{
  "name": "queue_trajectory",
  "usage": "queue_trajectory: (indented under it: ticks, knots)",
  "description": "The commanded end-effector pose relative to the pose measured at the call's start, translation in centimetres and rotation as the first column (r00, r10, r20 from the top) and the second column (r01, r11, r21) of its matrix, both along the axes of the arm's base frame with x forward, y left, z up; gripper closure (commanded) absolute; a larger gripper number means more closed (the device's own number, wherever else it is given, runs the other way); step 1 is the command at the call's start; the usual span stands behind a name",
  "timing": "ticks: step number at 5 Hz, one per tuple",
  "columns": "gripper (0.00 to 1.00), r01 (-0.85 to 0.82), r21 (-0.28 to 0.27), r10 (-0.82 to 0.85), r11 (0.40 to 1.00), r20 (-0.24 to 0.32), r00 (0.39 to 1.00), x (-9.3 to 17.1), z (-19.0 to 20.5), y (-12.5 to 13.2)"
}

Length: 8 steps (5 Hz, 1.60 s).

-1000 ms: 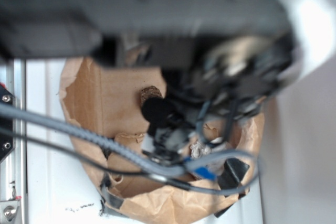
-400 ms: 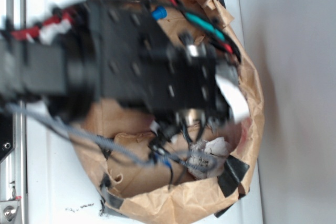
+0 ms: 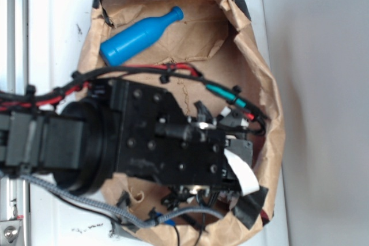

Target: Grab the white paper.

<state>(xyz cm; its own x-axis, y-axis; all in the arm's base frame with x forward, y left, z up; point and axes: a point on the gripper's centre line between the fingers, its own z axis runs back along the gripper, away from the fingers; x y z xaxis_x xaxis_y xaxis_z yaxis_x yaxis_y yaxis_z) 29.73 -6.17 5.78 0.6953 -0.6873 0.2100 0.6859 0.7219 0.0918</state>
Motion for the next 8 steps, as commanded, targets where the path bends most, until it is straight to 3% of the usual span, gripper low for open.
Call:
queue_trajectory:
  ticks: [1,2,3,4,5,6,7,8]
  knots:
    - [0.00,-0.064,-0.121,0.084,0.991,0.169,0.982,3.3,1.4,-1.0]
    - [0.00,-0.065,-0.077,0.076,0.995,0.145,0.986,3.7,-1.1,-3.1]
    - [0.00,-0.088,-0.062,0.093,0.994,0.079,0.993,2.5,-3.1,-4.7]
    - [1.00,-0.088,-0.105,0.095,0.991,0.066,0.993,1.5,-2.1,-4.3]
    - [1.00,-0.082,-0.185,0.102,0.979,0.099,0.990,0.2,1.3,-3.2]
    - [1.00,-0.126,-0.270,0.173,0.955,0.162,0.971,-2.2,6.2,-0.3]
    - [1.00,-0.325,-0.270,0.330,0.907,-0.026,0.944,-3.5,10.7,4.0]
    - [1.00,-0.503,-0.133,0.473,0.854,-0.205,0.857,-2.5,11.5,7.5]
